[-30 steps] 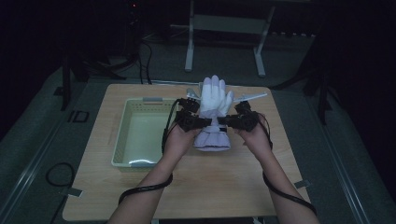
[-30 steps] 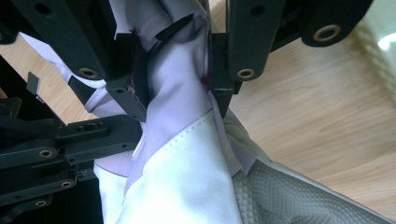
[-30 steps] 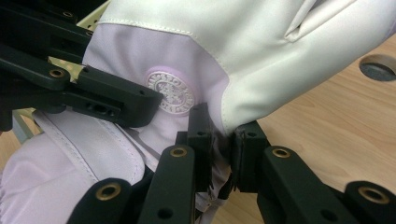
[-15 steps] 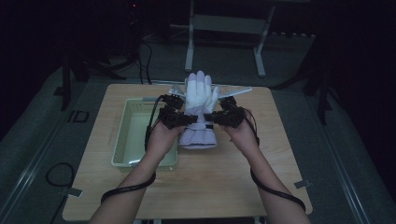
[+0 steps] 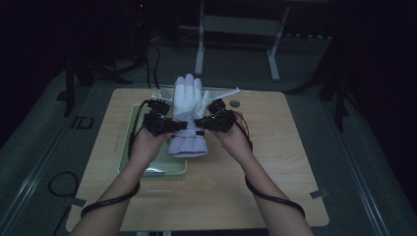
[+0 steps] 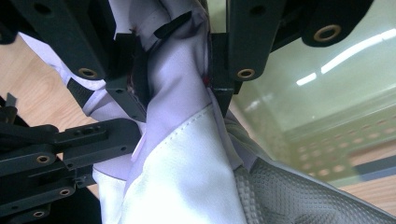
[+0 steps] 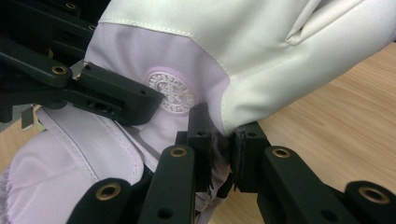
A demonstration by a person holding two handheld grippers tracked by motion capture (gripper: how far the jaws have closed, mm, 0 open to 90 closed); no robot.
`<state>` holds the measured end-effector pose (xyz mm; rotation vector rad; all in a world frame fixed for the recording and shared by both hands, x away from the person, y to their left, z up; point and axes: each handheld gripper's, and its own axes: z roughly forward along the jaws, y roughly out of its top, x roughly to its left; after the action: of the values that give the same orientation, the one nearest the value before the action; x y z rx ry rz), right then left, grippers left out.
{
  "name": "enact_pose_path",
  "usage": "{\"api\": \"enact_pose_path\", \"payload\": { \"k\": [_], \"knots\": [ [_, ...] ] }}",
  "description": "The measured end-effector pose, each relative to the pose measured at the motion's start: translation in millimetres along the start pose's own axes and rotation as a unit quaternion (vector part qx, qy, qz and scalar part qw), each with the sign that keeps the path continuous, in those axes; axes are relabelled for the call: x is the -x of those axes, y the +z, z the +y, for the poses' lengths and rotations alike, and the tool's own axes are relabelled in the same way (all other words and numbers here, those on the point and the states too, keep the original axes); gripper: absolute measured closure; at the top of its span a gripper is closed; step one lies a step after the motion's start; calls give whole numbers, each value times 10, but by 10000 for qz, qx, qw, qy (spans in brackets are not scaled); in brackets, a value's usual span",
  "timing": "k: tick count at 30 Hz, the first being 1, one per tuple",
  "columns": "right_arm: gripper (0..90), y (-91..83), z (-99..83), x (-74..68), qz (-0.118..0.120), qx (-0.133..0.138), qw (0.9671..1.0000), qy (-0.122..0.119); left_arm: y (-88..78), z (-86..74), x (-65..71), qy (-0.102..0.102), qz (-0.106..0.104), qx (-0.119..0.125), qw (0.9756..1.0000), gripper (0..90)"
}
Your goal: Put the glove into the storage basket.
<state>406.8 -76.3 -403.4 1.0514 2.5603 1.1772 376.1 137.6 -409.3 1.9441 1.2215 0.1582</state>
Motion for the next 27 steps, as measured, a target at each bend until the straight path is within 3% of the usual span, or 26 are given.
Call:
{"api": "enact_pose_path", "payload": {
  "k": [9, 18, 22, 27],
  "knots": [
    [800, 349, 198, -304, 124, -112, 9998, -131, -259, -190, -376, -58, 95, 34, 9999, 646],
    [799, 676, 341, -588, 184, -345, 9987, -317, -424, -404, -739, -264, -21, 7, 9996, 644],
    [800, 797, 307, -639, 96, -421, 9986, -305, -354, -487, -823, -234, -81, -9, 9997, 644],
    [800, 897, 158, -545, 105, -531, 9984, -145, -129, -579, -861, -264, -199, -194, 9993, 643]
  ]
}}
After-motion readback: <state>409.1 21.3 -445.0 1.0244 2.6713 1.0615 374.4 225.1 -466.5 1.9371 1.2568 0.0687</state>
